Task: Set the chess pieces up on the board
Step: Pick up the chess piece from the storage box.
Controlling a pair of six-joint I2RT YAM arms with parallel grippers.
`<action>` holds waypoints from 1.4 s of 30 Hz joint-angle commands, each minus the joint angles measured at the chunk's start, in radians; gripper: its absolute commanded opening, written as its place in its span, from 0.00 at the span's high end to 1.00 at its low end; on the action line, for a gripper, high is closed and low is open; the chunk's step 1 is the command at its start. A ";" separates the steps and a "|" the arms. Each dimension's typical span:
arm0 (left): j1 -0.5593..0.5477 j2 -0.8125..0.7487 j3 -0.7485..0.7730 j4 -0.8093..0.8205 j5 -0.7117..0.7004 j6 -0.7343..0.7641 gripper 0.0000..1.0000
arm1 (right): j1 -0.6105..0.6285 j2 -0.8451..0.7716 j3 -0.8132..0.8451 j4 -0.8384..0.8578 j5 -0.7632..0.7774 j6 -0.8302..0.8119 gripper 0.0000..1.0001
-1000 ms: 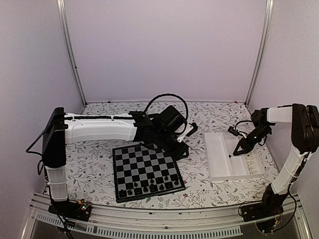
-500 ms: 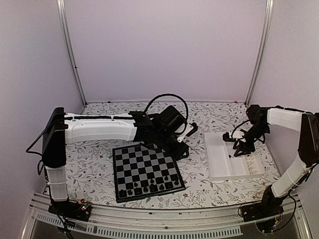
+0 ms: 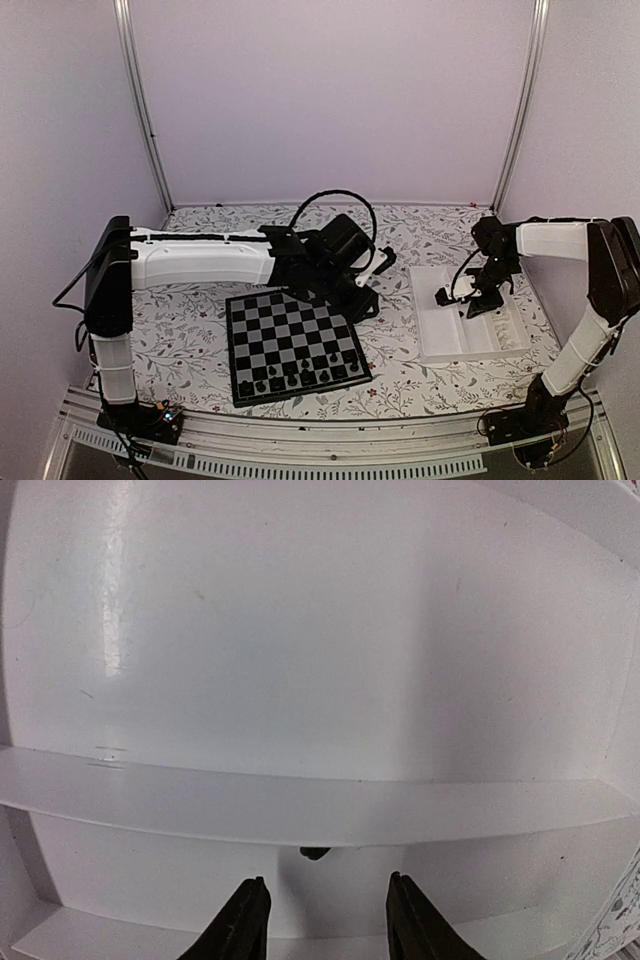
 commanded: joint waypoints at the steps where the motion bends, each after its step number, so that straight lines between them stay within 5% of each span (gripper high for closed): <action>1: -0.005 -0.009 -0.025 0.025 -0.008 -0.007 0.63 | 0.038 0.036 -0.013 0.033 0.035 -0.034 0.57; 8: -0.005 -0.018 -0.049 0.038 -0.005 -0.017 0.63 | 0.074 0.063 -0.033 0.055 0.050 -0.032 0.58; 29: -0.017 -0.030 -0.073 0.064 0.007 -0.021 0.63 | 0.053 0.035 -0.058 -0.001 0.075 0.089 0.85; 42: -0.020 -0.096 -0.142 0.172 0.014 -0.024 0.63 | -0.082 -0.144 0.149 -0.307 -0.317 0.237 0.87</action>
